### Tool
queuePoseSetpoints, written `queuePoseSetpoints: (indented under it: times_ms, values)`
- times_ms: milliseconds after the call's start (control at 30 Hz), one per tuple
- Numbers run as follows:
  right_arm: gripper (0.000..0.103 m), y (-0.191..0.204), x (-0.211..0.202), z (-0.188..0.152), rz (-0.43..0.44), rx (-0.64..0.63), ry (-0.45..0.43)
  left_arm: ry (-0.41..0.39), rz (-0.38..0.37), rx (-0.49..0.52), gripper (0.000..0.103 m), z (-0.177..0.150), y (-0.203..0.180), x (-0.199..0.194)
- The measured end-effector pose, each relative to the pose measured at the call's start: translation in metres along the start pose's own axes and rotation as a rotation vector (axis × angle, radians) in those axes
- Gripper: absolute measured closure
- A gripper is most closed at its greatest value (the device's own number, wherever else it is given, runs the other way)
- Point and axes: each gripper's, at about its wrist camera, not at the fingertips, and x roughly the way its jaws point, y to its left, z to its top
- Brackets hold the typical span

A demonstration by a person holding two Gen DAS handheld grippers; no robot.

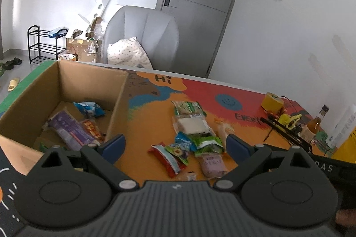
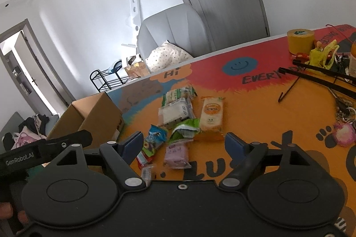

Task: Organize snacks
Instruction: 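Move both open tools back to the snack pile, then close the left tool on the clear tube snack while the right tool approaches the pink pack, then close the right tool on the pink pack while the left tool holds the clear tube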

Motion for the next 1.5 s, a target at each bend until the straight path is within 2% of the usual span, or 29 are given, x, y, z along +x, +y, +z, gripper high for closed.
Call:
queuePoseSetpoints:
  times_ms: [333,567,933,1067,1133,1167,1200,1267,1500]
  values:
    - [0.022,-0.016,0.005,-0.007,0.003,0.010,0.024,0.020,-0.001,-0.012,0.015,-0.016,-0.015,0.011]
    - [0.022,-0.025,0.013,-0.014,-0.006,0.020,0.052,0.095,-0.012,-0.035,0.027,-0.036,-0.017,0.032]
    - [0.022,-0.027,0.025,-0.022,-0.027,0.021,0.089,0.174,-0.036,-0.039,0.035,-0.054,-0.018,0.061]
    - [0.023,-0.026,0.028,-0.022,-0.034,0.018,0.096,0.209,-0.051,-0.044,0.045,-0.058,-0.019,0.072]
    - [0.023,-0.024,0.031,-0.022,-0.033,0.013,0.100,0.223,-0.016,-0.034,0.064,-0.060,-0.020,0.077]
    - [0.023,-0.023,0.032,-0.022,-0.031,0.011,0.103,0.224,0.019,-0.030,0.079,-0.060,-0.020,0.077]
    - [0.024,-0.022,0.034,-0.022,-0.028,0.008,0.106,0.230,0.021,-0.038,0.087,-0.059,-0.018,0.078]
    - [0.024,-0.020,0.039,-0.023,-0.024,0.005,0.112,0.242,0.009,-0.051,0.087,-0.057,-0.015,0.077]
    - [0.025,-0.011,0.053,-0.022,-0.009,-0.006,0.128,0.169,0.010,-0.047,0.087,-0.047,-0.009,0.062]
